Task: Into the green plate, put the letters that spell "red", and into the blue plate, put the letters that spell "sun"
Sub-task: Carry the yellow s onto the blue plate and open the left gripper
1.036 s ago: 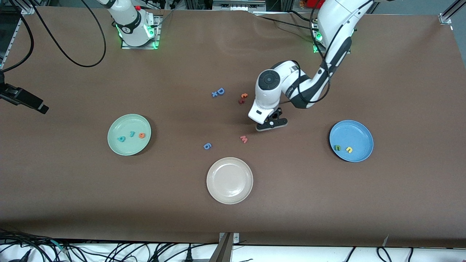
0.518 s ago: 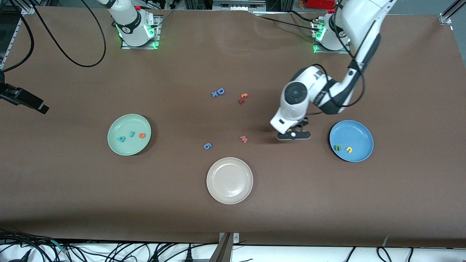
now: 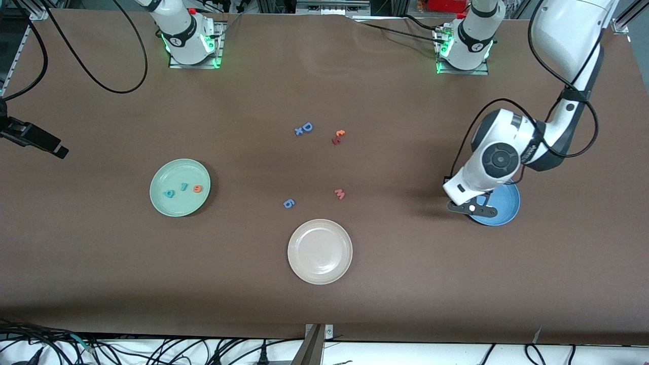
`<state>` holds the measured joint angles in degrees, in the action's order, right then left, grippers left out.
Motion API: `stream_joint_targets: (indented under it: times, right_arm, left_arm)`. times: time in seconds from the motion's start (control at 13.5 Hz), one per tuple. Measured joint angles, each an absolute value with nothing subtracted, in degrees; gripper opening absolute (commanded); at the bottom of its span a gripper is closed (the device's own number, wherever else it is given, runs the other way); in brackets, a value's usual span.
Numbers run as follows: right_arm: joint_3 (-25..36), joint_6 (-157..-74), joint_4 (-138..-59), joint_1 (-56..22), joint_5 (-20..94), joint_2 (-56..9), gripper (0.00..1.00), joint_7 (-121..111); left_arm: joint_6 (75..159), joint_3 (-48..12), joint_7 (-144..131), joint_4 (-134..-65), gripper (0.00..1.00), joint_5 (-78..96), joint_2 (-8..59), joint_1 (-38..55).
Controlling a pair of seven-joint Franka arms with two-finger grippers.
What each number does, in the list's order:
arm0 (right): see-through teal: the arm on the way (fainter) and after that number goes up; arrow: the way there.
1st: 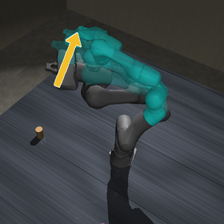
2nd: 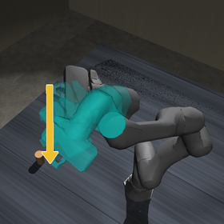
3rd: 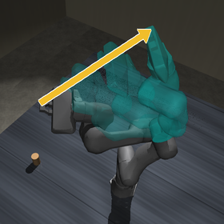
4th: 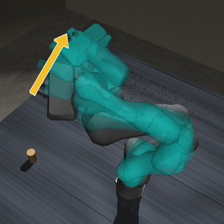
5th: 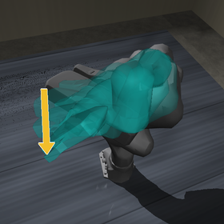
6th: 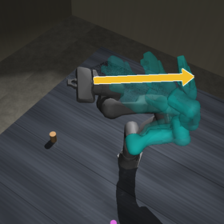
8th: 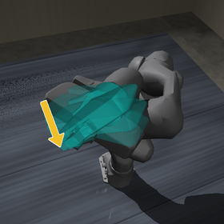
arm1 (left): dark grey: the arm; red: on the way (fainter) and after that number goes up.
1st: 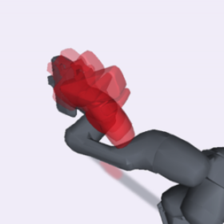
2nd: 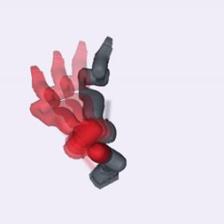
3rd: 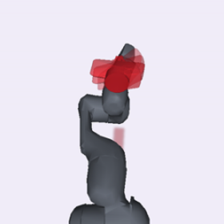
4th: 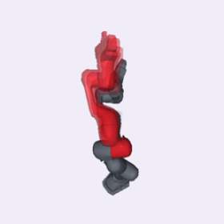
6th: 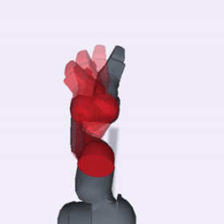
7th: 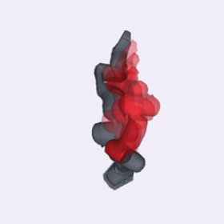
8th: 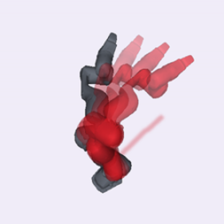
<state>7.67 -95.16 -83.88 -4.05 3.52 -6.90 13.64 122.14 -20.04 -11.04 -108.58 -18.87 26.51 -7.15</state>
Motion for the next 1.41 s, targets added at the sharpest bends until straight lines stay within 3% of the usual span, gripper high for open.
stream_joint_targets:
  times: [0.3, 0.44, 0.52, 0.59, 1.11, 1.41]
  right_arm:
    - [7.72, -95.16, -83.89, -4.01, 3.51, -6.9, 0.99, 13.64]
    - [7.96, -95.24, -83.88, -3.99, 3.51, -6.9, 0.99, 13.64]
    - [8.12, -95.36, -83.88, -3.99, 3.51, -6.89, 0.99, 13.64]
    - [8.22, -95.5, -83.88, -3.99, 3.51, -6.89, 1.0, 13.64]
    - [8.24, -95.58, -83.88, -3.99, 3.51, -6.87, 1.0, 13.62]
    - [8.28, -95.58, -83.88, -3.99, 3.51, -6.87, 1.0, 13.62]
  left_arm:
    - [122.17, -19.49, -2.57, -107.71, 0.09, -18.88, 27.26, -10.96]
    - [122.18, -19.19, -1.07, -105.52, 0.14, -19.22, 28.62, -11.34]
    - [122.18, -19.01, -0.76, -104.29, 0.39, -19.34, 29.38, -11.4]
    - [122.18, -18.85, -0.58, -103.03, 0.99, -19.36, 30.17, -11.62]
    - [121.98, -18.79, 2.59, -96.01, 1.0, -19.4, 32.98, -13.47]
    - [112.91, -19.1, 2.72, -88.82, 1.0, -19.4, 32.87, -13.18]
